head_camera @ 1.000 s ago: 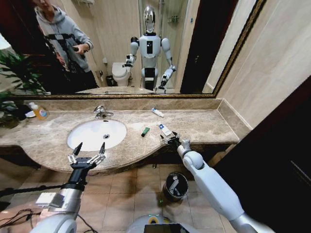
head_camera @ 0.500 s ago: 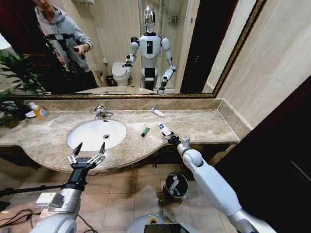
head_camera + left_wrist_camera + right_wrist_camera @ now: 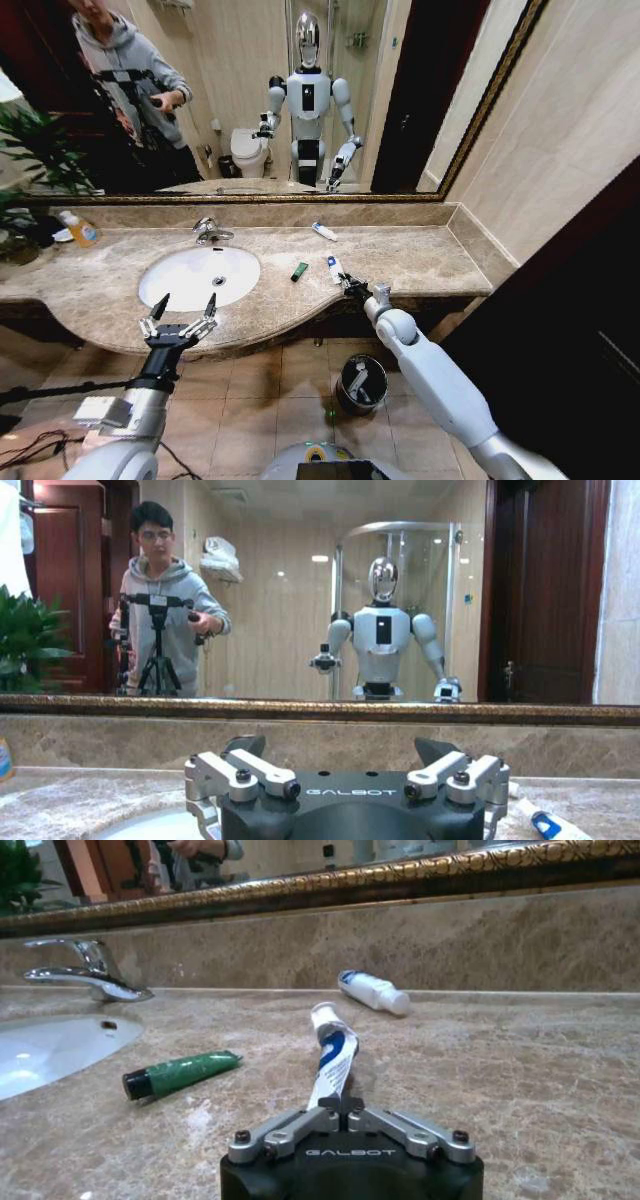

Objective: Pick up the trash from the sink and place it in the trash bin.

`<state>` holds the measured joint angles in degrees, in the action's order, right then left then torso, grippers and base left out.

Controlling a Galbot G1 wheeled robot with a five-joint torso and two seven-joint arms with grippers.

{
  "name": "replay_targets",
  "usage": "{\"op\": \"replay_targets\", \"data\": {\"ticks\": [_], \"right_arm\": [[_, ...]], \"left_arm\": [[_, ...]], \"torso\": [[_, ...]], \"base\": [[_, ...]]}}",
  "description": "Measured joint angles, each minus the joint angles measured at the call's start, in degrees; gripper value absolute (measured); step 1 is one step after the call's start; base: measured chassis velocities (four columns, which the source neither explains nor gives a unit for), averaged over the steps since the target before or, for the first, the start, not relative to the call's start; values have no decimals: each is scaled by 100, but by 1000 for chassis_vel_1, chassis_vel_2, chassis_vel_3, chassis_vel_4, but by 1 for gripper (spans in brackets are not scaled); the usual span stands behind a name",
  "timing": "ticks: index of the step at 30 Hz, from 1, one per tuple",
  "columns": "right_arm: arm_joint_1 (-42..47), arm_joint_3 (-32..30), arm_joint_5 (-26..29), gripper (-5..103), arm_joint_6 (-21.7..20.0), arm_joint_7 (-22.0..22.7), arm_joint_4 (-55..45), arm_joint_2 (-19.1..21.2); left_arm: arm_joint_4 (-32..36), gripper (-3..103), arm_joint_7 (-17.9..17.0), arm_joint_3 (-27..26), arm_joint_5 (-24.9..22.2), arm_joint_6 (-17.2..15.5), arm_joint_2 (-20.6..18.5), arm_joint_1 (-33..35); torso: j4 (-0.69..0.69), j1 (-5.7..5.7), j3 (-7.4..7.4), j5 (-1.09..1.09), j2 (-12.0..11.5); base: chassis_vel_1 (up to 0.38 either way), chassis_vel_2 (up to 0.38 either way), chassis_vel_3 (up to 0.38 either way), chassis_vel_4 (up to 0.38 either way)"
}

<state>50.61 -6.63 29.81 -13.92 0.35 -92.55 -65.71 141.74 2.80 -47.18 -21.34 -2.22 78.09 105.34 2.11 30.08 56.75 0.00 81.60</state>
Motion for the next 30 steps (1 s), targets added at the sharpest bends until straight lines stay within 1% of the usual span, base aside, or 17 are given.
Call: {"op": "replay_targets", "data": {"ticks": [8,11,15,16,20,22,25,26,29,30], "right_arm": [[149,-173,9,0,-21,-22,-259,82],[356,-328,14,0,-47,-29,-548,158],[908,-863,-115,0,0,-118,-1178,349],[908,-863,-115,0,0,-118,-1178,349],[1592,-1450,-314,0,219,-205,-1727,561],[1751,-1570,-383,0,293,-221,-1814,582],[2338,-2008,-525,0,452,-228,-2075,544],[2338,-2008,-525,0,452,-228,-2075,544],[2974,-2427,-831,0,741,-289,-2255,391],[2974,-2427,-831,0,741,-289,-2255,391]], "left_arm": [[0,100,0,0,0,0,0,0],[0,100,0,0,0,0,0,0],[0,100,0,0,0,0,0,0],[0,100,0,0,0,0,0,0],[0,100,0,0,0,0,0,0],[0,100,0,0,0,0,0,0],[0,100,0,0,0,0,0,0],[0,100,0,0,0,0,0,0],[0,100,0,0,0,0,0,0],[0,100,0,0,0,0,0,0]], "torso": [[0,0,0,0,0],[0,0,0,0,0],[0,0,0,0,1],[0,0,0,0,1],[-1,0,0,0,1],[0,0,-1,-1,1],[0,0,0,0,1],[0,0,0,0,1],[0,0,-1,0,1],[0,0,-1,0,1]], "base": [[0,0,0,0],[0,0,0,0],[0,0,0,0],[0,0,0,0],[0,0,0,0],[0,0,0,0],[0,0,0,0],[0,0,0,0],[0,0,0,0],[0,0,0,0]]}}
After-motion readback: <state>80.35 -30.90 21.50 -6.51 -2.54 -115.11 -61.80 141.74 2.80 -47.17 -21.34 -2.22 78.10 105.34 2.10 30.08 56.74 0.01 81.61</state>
